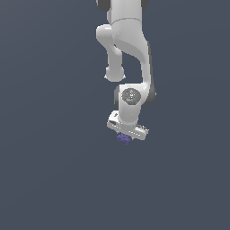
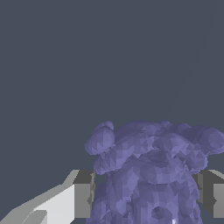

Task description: Pick up the object and move it to a goal position.

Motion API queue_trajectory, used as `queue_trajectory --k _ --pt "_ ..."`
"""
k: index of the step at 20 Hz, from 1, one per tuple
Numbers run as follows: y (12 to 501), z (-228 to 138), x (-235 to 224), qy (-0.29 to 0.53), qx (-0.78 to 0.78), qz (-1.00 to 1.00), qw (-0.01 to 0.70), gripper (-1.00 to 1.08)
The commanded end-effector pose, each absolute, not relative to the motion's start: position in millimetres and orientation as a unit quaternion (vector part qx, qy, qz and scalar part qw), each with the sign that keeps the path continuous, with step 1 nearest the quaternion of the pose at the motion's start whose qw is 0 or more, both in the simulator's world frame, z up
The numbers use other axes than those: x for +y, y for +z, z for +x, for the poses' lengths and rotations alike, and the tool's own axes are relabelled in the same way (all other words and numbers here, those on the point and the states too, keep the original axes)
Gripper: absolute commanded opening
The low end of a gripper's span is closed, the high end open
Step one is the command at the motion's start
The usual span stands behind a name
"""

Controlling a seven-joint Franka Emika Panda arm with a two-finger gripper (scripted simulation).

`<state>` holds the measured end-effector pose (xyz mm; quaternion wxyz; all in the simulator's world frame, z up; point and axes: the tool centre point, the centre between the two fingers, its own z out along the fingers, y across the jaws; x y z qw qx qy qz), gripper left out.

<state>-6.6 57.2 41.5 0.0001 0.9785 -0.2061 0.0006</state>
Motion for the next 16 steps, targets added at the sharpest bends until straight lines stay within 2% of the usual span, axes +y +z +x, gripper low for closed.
queue_trajectory --k 1,9,16 --pt "41 -7 58 0.000 -0.206 0.979 0.000 -1.00" --pt "51 -11 46 0.001 -0.206 0.978 0.000 -1.00" --pt "79 -25 14 0.001 -0.206 0.978 0.000 -1.00"
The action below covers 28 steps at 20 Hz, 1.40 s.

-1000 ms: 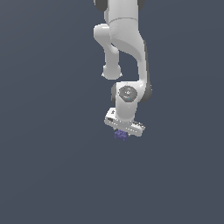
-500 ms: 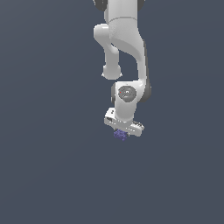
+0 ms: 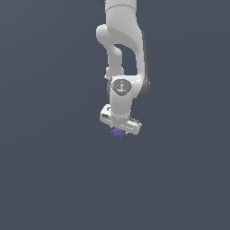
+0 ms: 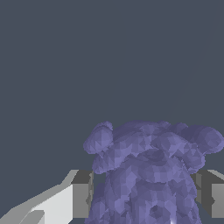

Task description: Pick up the object and move it to a goal position.

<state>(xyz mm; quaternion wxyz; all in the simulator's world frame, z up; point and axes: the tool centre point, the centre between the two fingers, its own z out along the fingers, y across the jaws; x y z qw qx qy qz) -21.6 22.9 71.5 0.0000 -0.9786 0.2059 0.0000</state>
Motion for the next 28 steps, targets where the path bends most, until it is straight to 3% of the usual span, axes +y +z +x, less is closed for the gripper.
queue_trajectory --k 1,20,28 --pt "85 -28 7 -0.001 0.206 -0.978 0.000 -1.00" --pt "233 -94 -158 0.000 0.206 -0.978 0.002 -1.00" --pt "275 -110 -205 0.000 0.206 -0.979 0.001 -1.00"
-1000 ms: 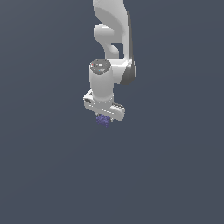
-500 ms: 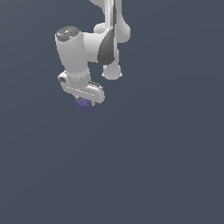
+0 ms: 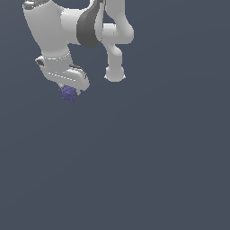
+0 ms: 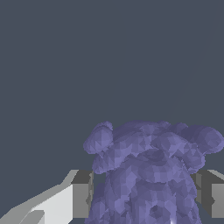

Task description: Pick up the object and move it to a goal position.

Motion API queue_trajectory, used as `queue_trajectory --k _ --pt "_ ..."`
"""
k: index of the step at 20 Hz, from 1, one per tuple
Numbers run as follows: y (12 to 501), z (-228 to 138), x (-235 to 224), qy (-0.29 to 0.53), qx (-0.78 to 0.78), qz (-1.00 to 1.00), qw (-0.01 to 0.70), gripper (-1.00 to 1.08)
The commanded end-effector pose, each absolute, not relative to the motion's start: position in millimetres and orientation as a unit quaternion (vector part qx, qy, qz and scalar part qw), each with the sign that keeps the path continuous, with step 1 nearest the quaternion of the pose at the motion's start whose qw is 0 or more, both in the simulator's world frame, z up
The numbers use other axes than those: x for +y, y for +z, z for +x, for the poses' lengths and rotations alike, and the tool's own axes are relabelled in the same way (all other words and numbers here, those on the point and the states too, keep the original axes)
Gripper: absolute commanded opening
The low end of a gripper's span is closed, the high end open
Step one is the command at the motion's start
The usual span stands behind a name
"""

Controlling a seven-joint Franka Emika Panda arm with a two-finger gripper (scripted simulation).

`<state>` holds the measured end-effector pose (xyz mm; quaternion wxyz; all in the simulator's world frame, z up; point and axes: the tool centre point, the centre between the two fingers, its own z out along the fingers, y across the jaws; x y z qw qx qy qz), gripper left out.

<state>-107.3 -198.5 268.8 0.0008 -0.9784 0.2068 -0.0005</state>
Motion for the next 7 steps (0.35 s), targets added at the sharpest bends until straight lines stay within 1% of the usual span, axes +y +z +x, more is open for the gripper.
queue_trajectory --k 1,7 --pt "277.9 -110.7 -208.5 0.000 0.206 -0.979 0.001 -1.00" --pt "284.6 -111.5 -216.8 0.000 0.206 -0.979 0.000 -1.00"
